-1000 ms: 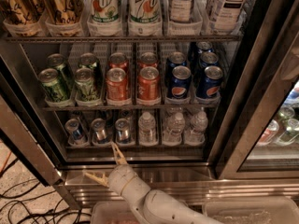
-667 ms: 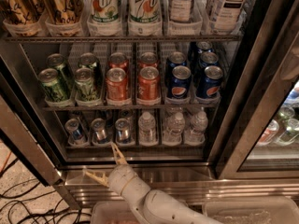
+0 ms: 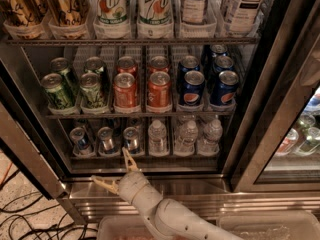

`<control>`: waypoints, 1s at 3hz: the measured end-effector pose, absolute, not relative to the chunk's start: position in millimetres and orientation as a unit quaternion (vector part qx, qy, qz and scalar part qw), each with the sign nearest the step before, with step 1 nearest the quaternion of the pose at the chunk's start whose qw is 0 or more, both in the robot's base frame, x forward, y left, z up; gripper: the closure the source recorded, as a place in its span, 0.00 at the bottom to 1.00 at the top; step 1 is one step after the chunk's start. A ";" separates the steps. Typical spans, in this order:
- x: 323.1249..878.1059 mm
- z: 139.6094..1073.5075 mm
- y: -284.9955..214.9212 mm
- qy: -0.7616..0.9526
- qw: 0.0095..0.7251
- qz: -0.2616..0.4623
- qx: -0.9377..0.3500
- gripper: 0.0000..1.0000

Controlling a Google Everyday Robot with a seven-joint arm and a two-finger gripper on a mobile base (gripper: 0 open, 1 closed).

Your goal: Pick redbull can from bottom shelf of fridge

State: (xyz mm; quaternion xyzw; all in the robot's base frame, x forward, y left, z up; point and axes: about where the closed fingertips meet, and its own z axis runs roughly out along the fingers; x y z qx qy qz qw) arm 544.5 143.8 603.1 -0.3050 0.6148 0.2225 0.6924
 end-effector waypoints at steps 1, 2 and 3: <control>558.6 609.6 134.7 0.616 0.698 0.214 -0.295 0.18; 571.2 612.5 129.4 0.621 0.696 0.203 -0.296 0.21; 583.2 612.7 131.8 0.626 0.690 0.202 -0.303 0.25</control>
Offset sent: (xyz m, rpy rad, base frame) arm 0.0420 -0.0226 0.0129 -0.0361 -0.0006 -0.0638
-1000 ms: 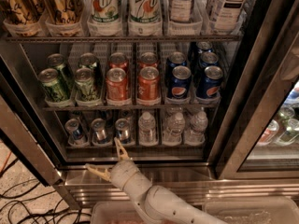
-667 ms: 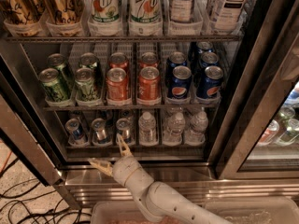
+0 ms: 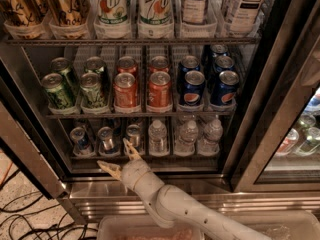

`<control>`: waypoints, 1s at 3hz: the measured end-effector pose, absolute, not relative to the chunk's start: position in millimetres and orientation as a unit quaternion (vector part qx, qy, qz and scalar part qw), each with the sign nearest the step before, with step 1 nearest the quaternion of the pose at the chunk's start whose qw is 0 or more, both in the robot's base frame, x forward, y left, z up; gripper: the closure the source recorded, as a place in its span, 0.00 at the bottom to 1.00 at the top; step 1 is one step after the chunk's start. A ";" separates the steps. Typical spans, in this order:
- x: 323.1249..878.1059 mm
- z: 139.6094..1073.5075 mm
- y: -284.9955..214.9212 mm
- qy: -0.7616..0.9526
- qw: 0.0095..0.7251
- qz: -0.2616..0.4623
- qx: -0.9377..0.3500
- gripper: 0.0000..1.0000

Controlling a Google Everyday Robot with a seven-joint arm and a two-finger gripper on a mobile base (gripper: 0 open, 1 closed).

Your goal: Pick redbull can from bottom shelf of fridge

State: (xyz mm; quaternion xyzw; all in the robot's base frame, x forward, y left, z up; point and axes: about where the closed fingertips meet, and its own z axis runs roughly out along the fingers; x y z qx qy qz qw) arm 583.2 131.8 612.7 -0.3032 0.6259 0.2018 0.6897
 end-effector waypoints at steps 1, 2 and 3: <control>592.4 610.1 141.2 0.629 0.679 0.208 -0.316 0.25; 601.2 606.9 152.0 0.630 0.670 0.217 -0.325 0.25; 610.4 606.8 163.6 0.629 0.666 0.225 -0.334 0.25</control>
Offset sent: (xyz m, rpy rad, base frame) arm 0.0287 0.0314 -0.0108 -0.0350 0.0489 0.0835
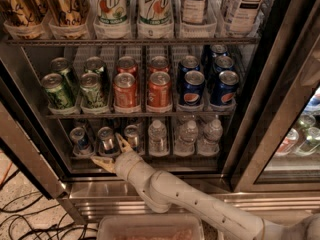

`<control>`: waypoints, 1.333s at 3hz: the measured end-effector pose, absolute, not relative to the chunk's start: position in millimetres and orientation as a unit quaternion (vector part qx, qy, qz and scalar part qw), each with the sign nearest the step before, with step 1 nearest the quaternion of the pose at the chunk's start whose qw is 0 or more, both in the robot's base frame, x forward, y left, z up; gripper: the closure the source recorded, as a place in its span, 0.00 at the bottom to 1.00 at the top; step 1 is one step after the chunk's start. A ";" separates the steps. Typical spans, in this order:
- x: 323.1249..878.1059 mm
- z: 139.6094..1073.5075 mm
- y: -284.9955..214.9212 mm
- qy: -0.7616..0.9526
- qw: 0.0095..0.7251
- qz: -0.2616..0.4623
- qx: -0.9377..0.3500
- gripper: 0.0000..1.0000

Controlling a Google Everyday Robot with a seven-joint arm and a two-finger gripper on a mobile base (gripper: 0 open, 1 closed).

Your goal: Pick redbull can from bottom shelf of fridge

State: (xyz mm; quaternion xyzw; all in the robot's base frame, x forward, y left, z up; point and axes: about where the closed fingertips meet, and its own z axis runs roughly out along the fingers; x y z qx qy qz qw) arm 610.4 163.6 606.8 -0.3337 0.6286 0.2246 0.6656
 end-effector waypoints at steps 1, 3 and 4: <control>621.6 609.7 170.2 0.625 0.666 0.229 -0.336 0.26; 632.7 614.7 171.9 0.622 0.671 0.229 -0.333 0.44; 632.7 614.7 171.9 0.622 0.671 0.229 -0.333 0.68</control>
Offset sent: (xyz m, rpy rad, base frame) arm 0.0355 0.0084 0.0127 0.0234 -0.0224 0.0018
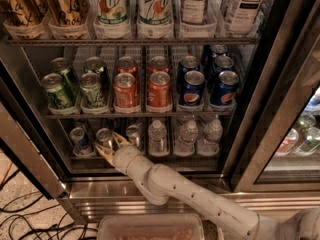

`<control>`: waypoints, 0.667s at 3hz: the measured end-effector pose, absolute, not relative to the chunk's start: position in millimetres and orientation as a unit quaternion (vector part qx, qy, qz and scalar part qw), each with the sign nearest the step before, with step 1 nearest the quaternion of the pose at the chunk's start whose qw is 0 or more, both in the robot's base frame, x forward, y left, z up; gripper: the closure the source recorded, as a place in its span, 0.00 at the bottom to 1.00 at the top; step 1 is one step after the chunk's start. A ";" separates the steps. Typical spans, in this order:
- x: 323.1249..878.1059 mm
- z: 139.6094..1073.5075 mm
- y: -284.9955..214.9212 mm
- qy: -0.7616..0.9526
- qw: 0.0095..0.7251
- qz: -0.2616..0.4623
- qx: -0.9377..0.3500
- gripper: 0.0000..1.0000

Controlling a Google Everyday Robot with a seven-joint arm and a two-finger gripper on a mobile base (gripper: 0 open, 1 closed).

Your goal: Pick redbull can from bottom shelf of fridge

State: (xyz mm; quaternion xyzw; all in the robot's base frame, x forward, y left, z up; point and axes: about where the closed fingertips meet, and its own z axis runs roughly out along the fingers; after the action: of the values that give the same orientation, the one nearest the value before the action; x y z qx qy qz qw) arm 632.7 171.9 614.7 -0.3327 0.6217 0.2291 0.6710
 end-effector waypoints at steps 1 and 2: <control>632.7 614.7 171.9 0.622 0.671 0.229 -0.333 0.91; 625.6 622.6 171.0 0.617 0.672 0.226 -0.341 1.00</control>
Offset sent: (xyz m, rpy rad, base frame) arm -0.0160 -0.0046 0.0167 -0.0292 -0.0271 0.0165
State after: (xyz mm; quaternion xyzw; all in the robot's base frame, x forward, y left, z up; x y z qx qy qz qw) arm 625.6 171.0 622.6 -0.3408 0.6175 0.2263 0.6718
